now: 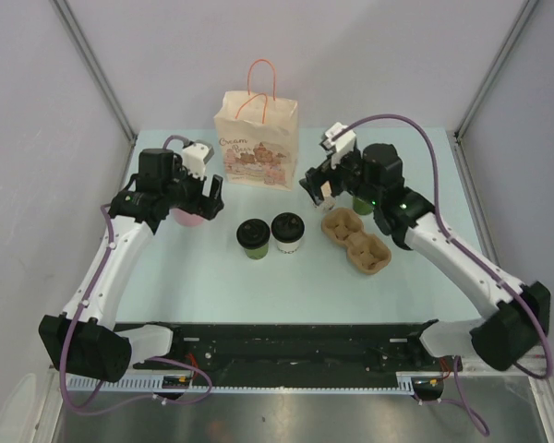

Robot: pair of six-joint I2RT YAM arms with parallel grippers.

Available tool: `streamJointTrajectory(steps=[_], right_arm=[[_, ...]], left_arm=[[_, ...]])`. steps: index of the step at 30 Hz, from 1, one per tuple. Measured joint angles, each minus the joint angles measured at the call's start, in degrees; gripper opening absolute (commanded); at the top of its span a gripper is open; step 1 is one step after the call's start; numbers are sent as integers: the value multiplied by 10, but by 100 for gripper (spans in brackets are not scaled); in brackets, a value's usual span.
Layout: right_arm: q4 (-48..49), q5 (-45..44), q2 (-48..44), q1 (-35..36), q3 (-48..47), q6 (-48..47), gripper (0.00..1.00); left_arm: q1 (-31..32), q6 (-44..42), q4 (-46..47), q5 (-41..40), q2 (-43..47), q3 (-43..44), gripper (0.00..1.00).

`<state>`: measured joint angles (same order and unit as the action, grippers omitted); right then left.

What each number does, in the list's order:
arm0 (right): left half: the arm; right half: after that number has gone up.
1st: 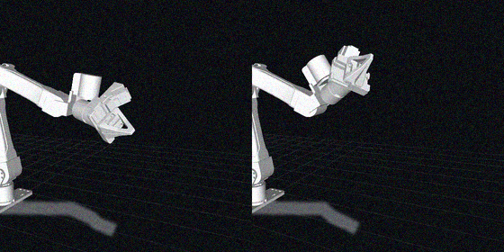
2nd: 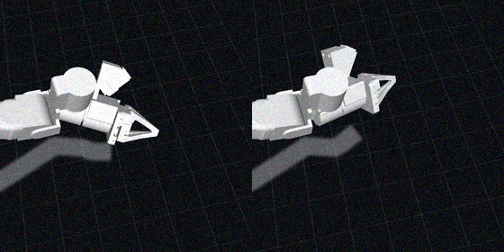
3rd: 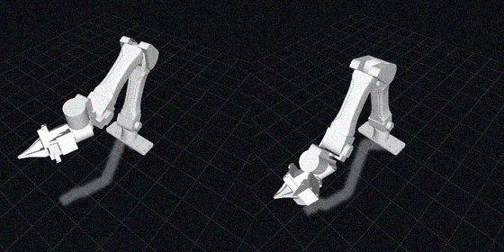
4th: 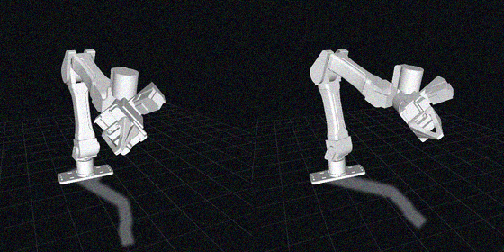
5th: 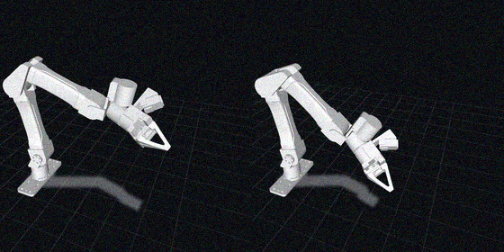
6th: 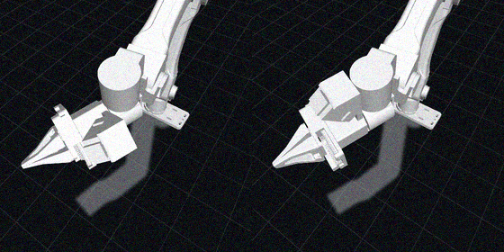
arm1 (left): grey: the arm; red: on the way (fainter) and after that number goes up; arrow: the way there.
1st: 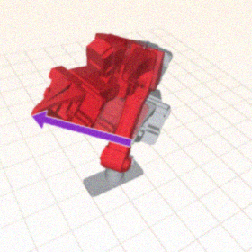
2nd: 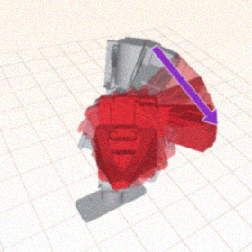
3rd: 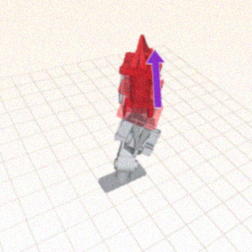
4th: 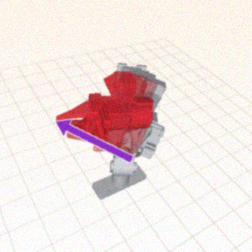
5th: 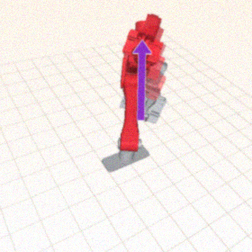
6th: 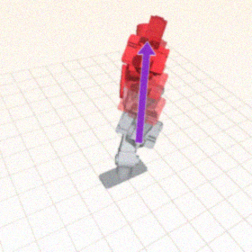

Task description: Pack the takeout coffee

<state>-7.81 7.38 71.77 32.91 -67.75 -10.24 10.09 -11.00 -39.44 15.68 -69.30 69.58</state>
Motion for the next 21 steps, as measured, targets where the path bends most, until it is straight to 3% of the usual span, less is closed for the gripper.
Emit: streamJointTrajectory(steps=[8, 16, 20, 21], right_arm=[[79, 96, 225, -2, -181, -109, 99], [-41, 117, 433, -2, -482, -179, 96], [-137, 114, 535, -3, -650, -203, 88], [-150, 113, 548, -4, -668, -207, 80]], left_arm=[[0, -2, -7, -12, 0, 0, 91], [0, -6, -9, -12, 0, 0, 91], [-1, -7, -9, -12, 0, -2, 91], [-1, -7, -9, -12, 0, -2, 91]])
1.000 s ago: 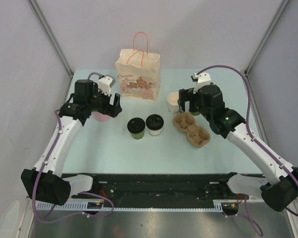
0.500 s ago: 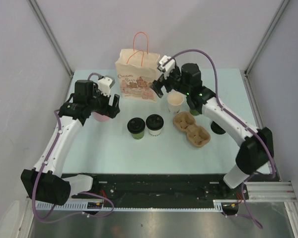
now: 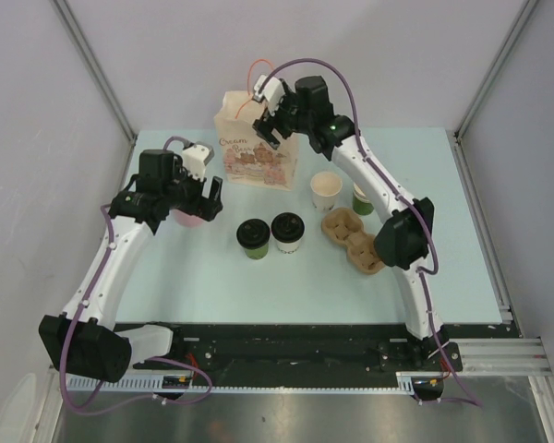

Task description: Pack the takeout coffee

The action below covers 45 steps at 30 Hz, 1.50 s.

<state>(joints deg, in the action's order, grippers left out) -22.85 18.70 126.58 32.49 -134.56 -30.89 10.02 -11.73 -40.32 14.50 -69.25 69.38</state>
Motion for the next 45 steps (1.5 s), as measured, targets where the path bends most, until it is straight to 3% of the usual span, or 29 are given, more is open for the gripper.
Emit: streamJointTrajectory(steps=[1, 2, 4, 5, 7, 8, 21, 30, 35, 39, 45], right_arm=[[-17, 0, 12, -2, -14, -6, 72], [-33, -1, 19, -3, -19, -11, 54], [-58, -2, 27, -4, -20, -25, 40], [-71, -3, 30, -5, -20, -30, 27], [-89, -5, 34, -6, -17, -42, 15], [-95, -5, 34, -6, -13, -48, 0], [-14, -85, -44, 7, 88, -77, 0], [59, -192, -218, 68, 157, -122, 0], [63, -206, -369, 161, 231, -168, 0], [42, -210, -488, 285, 294, -195, 0], [-2, -289, -576, 467, 379, -203, 0]], left_arm=[[0, -1, 0, 0, 0, -1, 91], [0, -2, -1, 0, 0, -1, 91], [0, -3, -1, 0, 0, -1, 91], [0, -4, -1, 0, 0, -1, 91], [0, -4, -1, 0, 0, -1, 91], [0, -4, -1, 0, 0, -1, 91], [-2, -8, -1, -9, 14, -1, 91], [-31, -8, -1, -19, 36, -1, 91], [-68, -8, -2, -20, 56, -1, 91], [-115, -7, -2, -21, 85, -1, 91], [-207, 8, -6, -21, 120, 2, 91]])
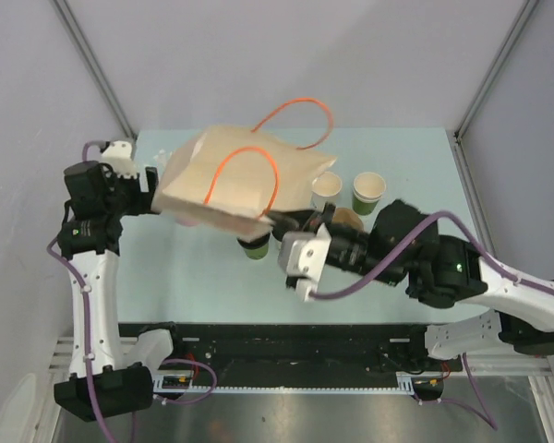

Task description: Pack the takeout coffee

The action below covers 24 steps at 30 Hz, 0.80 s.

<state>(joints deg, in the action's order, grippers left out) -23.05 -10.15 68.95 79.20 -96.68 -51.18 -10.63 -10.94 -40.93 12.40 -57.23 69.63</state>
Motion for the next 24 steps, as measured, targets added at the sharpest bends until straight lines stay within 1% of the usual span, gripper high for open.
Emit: streamJointTrajectory(steps=[2, 5, 8, 11, 13, 16, 20, 24], right_arm=[[-17, -35, -3, 48, 24, 5, 0], [-45, -82, 5, 105, 52, 16, 0], [-74, -119, 19, 154, 60, 27, 0], [-86, -131, 25, 176, 68, 42, 0], [-82, -134, 26, 176, 83, 52, 0], [-64, -121, 28, 161, 132, 62, 0], [-26, -54, 53, 107, 192, 64, 0], [10, 25, 106, 45, 213, 53, 0]], left_arm=[[-35, 7, -4, 2, 6, 5, 91], [-68, 16, -8, 3, 13, 15, 91], [-81, 19, -19, 5, 21, 25, 91], [-87, 19, -35, 18, 30, 37, 91], [-89, 19, -48, 35, 34, 49, 91], [-89, 19, -76, 62, 40, 75, 91], [-89, 18, -101, 80, 50, 109, 91], [-89, 14, -109, 78, 56, 131, 92]])
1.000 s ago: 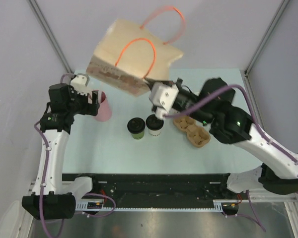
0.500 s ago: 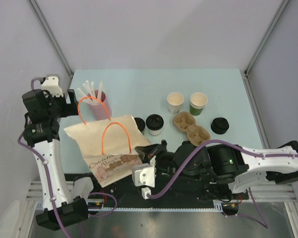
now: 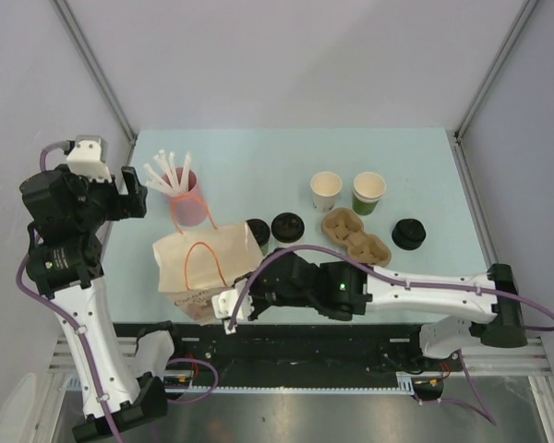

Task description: Pack the takeout coffee

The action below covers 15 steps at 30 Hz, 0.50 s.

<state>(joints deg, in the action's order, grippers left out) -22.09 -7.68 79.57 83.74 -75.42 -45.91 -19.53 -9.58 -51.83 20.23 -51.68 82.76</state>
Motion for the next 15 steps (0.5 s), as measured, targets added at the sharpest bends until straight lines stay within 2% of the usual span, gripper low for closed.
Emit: streamJointTrajectory(steps=[7, 15], right_arm=[[49, 136, 48, -80, 2, -15, 0], [93, 211, 81, -113, 2, -38, 0]], left_arm=[[0, -25, -16, -30, -3, 2, 92], [0, -39, -21, -42, -17, 2, 92]])
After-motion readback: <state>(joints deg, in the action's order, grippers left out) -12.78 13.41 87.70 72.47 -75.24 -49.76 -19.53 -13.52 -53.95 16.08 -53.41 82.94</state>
